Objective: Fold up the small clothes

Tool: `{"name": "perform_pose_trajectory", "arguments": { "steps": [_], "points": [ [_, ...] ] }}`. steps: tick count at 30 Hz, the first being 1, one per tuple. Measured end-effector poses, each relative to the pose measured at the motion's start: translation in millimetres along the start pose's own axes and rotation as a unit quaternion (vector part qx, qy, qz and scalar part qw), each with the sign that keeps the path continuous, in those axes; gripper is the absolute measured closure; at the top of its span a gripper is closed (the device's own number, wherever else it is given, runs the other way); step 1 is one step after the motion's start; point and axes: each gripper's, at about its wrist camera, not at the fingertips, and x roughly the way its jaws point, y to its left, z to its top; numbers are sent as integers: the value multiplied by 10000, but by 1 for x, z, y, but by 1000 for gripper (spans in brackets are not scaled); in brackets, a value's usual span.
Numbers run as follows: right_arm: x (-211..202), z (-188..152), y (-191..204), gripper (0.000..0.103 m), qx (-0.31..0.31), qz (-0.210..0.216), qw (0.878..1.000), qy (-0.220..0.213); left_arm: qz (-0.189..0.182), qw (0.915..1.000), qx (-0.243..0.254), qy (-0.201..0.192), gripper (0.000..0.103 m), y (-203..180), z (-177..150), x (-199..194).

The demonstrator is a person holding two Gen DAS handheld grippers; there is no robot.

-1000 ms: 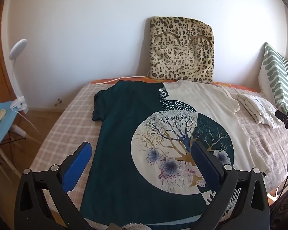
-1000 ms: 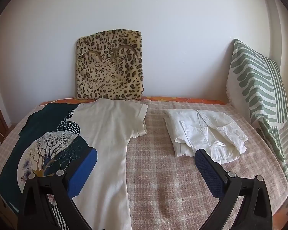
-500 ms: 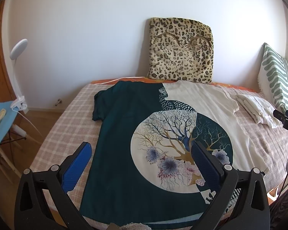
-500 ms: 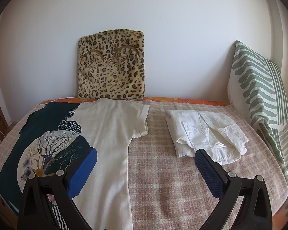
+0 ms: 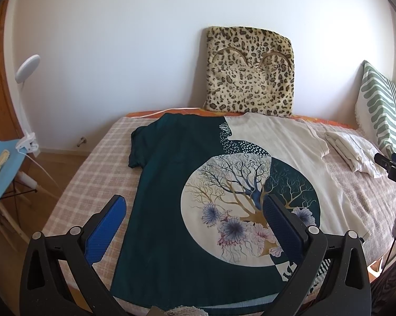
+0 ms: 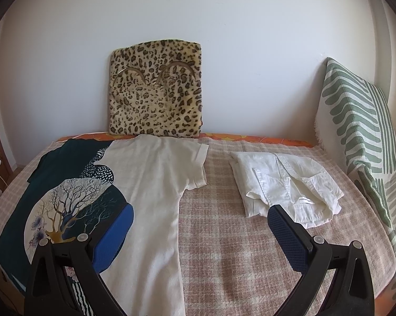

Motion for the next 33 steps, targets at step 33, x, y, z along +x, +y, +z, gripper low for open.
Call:
{"name": "perform_pose_trajectory", "arguments": {
  "steps": [33],
  "points": [
    [-1,0,4,0,-63,-22,10000,-38,-5,10000,-11,-15,0,-2,2,-2]
  ]
}}
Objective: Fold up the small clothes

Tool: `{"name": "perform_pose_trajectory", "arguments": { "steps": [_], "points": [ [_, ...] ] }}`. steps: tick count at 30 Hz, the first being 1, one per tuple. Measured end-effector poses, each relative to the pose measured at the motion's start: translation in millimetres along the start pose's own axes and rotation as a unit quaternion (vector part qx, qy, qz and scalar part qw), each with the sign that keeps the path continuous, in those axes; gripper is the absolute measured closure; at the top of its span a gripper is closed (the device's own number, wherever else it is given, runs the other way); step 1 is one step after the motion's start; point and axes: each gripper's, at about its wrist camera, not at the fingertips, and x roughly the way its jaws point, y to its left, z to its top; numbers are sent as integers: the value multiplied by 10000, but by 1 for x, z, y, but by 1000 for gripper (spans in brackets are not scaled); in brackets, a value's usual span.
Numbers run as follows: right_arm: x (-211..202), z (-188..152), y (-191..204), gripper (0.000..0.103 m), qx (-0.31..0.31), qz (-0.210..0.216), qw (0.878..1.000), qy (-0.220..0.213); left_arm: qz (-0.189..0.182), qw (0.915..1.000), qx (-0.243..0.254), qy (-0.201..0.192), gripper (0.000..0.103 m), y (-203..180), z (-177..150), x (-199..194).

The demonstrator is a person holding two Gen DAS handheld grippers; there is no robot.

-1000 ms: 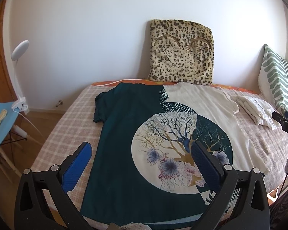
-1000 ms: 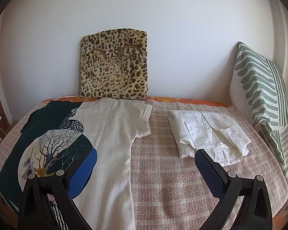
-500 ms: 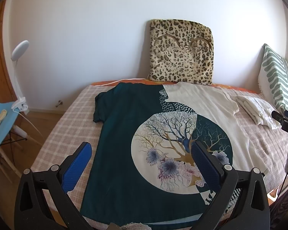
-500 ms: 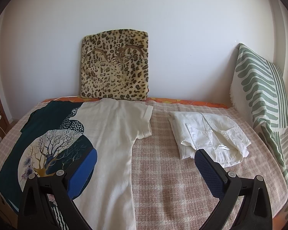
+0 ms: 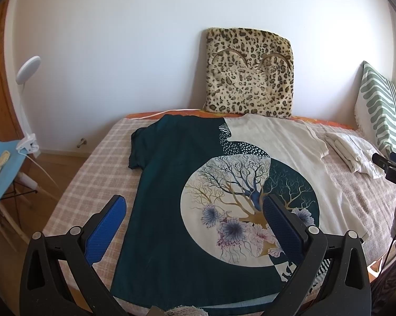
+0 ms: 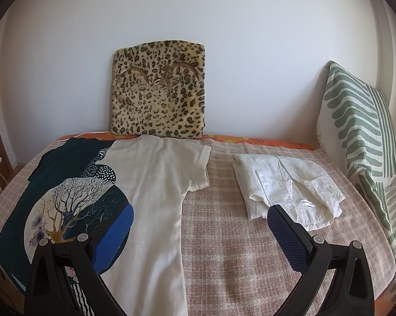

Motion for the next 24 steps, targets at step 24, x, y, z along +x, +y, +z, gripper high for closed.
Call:
{"name": "perform_pose_trajectory", "arguments": {
  "steps": [24],
  "points": [
    [-6,7,25,1,-236,189,9993,-238,-33,9994,-261,219,0,27,-11,6]
  ]
}}
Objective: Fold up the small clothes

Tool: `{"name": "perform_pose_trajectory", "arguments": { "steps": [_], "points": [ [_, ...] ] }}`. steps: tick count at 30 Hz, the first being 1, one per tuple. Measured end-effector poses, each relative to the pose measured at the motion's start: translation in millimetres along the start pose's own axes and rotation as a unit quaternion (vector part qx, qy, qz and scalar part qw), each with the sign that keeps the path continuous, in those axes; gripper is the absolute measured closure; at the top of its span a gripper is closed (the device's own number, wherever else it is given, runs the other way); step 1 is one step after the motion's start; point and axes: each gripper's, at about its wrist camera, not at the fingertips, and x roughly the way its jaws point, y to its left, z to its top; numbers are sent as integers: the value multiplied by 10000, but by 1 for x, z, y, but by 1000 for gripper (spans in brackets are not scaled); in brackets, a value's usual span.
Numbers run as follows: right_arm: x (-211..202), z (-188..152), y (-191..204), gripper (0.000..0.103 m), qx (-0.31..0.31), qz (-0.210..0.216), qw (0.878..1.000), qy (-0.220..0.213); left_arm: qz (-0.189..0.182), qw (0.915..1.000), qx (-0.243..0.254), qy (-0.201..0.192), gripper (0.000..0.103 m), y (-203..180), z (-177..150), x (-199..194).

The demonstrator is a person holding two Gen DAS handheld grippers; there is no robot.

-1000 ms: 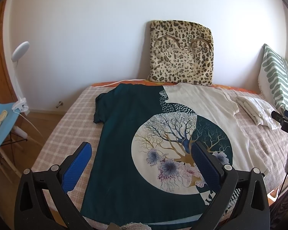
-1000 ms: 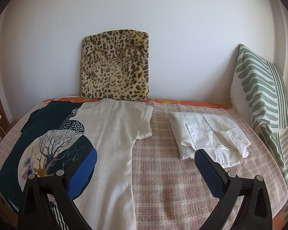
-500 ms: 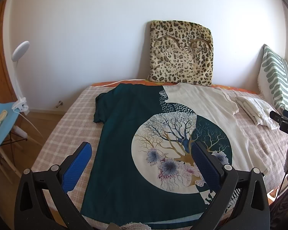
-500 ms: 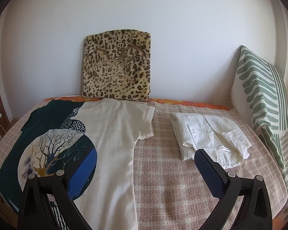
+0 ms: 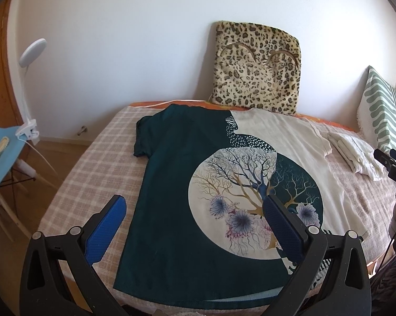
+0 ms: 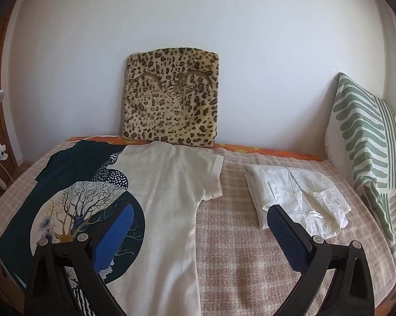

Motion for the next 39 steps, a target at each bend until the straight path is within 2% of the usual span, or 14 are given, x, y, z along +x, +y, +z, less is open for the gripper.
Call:
{"name": "perform_pose_trajectory", "arguments": {
  "steps": [6,10,15,17,20,23,26,30,32,39],
  "points": [
    [7,8,20,1,-66,254,9997,-17,276,9995,-157,19,0,24,-3,1],
    [14,14,37,1,-126,527,9985,6,56,9991,-396,128,2,46,-9,2],
    [27,29,64,1,-190,1376,9902,130,82,9986,-393,338,15,68,-27,5],
    [30,38,80,1,-242,1675,9855,148,-93,9975,-477,521,21,75,-39,10],
    [35,56,109,1,-305,2012,9789,202,-412,9931,-735,812,37,89,-57,20],
    [39,74,142,1,-599,2096,9759,115,-524,9891,-881,1053,47,99,-67,31],
    [45,90,175,1,-887,2236,9706,108,-600,9877,-911,1123,49,104,-70,36],
    [62,110,223,4,-1185,2521,9599,324,-727,9837,-1042,1275,52,108,-74,47],
    [74,118,248,5,-1277,2692,9533,484,-733,9828,-1054,1327,57,108,-76,50],
    [137,140,336,13,-1367,3048,9355,1149,-646,9843,-908,1370,58,112,-80,60]
  ]
}}
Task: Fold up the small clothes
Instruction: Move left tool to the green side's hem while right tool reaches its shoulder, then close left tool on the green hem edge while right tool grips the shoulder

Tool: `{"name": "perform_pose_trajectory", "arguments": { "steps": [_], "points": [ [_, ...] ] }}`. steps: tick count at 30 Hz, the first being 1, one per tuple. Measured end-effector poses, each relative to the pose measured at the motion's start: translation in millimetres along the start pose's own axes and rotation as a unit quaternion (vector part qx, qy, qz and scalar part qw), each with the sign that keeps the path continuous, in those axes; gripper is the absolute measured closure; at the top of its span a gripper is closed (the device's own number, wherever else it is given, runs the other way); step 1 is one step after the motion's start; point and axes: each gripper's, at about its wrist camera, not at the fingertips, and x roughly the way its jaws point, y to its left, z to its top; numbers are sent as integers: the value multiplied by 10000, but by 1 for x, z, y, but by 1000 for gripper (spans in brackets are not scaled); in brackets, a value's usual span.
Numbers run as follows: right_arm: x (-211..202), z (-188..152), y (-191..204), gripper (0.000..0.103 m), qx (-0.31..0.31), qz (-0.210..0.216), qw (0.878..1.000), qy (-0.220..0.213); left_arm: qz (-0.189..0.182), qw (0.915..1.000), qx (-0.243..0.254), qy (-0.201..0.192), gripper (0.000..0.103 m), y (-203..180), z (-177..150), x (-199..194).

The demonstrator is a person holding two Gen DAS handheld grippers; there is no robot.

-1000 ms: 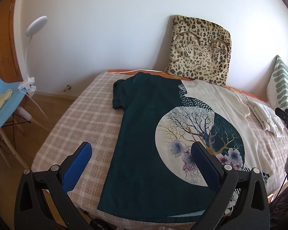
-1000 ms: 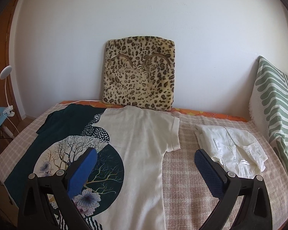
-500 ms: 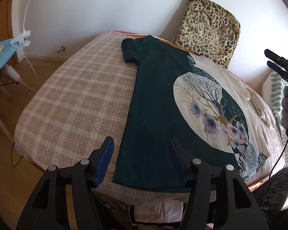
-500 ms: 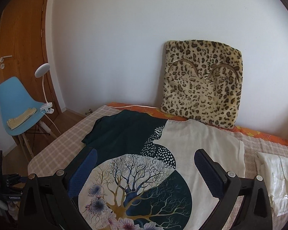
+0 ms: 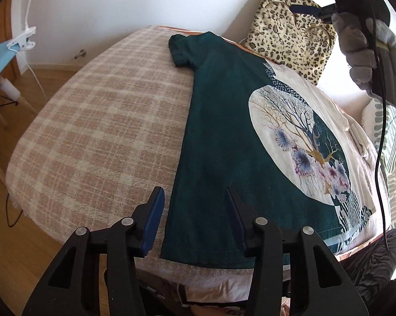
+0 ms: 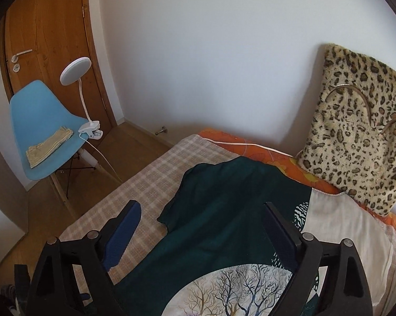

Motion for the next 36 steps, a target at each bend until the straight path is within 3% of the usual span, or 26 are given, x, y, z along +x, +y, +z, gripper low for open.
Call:
{"name": "perform_pose_trajectory", "arguments": {
  "steps": [5,15,21,27,29,35,36],
  "points": [
    [78,25,19,21,-56,34,9986,516,-69,9997,-186,161,68,11,0,11],
    [211,46,37,36,-12,-61,9908,1350,-296,9992,-228,173,76,10,3,14],
    [261,49,44,43,-194,-327,9867,1581,-464,9981,-347,196,81,12,7,17],
    [288,46,42,43,-299,-839,9792,1824,-561,9977,-357,159,82,12,6,17],
    [293,44,40,44,-336,-936,9773,1871,-586,9976,-318,208,95,11,6,19],
    [296,41,46,71,-607,-1017,9742,1920,-844,9949,-518,208,101,14,7,20],
    [295,42,47,80,-631,-1038,9736,1931,-870,9946,-537,202,101,14,8,19]
  ]
}}
